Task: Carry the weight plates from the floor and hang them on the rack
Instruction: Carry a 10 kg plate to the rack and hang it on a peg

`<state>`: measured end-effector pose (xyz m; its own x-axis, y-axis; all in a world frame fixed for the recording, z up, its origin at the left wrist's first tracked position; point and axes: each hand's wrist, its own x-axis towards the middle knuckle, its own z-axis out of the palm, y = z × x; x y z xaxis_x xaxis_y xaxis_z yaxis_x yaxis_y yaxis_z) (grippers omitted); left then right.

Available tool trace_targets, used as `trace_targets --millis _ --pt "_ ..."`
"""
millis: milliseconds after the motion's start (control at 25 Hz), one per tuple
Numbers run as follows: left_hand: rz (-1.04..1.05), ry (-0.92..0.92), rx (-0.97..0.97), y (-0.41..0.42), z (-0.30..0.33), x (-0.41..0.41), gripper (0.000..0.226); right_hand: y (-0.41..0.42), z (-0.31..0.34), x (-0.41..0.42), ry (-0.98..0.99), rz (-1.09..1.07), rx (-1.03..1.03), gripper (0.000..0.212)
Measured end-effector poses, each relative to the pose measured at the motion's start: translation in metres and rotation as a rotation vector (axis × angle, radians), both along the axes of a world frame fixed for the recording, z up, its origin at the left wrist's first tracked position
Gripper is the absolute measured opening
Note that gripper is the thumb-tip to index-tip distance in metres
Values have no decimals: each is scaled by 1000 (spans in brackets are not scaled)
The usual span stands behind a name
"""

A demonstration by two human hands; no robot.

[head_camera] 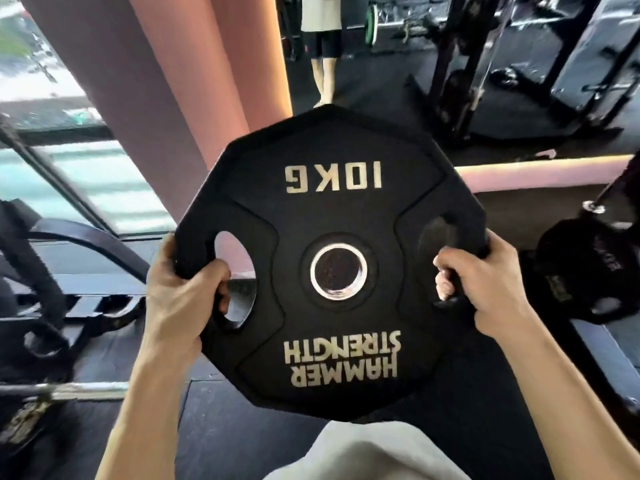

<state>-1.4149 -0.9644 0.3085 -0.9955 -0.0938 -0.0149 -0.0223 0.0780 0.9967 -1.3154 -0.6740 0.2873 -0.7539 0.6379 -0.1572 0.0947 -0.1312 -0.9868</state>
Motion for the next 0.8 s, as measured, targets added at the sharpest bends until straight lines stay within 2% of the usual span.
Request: trace_targets --millis 240,360,480,800 --pt "-84 -24 3 105 -12 -168 39 84 -13 -131 -21 -139 76 26" --pt "-186 -29 0 161 -8 -237 38 126 -5 -177 -19 -218 81 29" --pt "-294 -16 -43 220 -5 -306 36 168 1 -215 -30 -336 75 39" --pt "-708 30 -28 397 -10 -453 34 263 -8 -292 -22 -705 90 23"
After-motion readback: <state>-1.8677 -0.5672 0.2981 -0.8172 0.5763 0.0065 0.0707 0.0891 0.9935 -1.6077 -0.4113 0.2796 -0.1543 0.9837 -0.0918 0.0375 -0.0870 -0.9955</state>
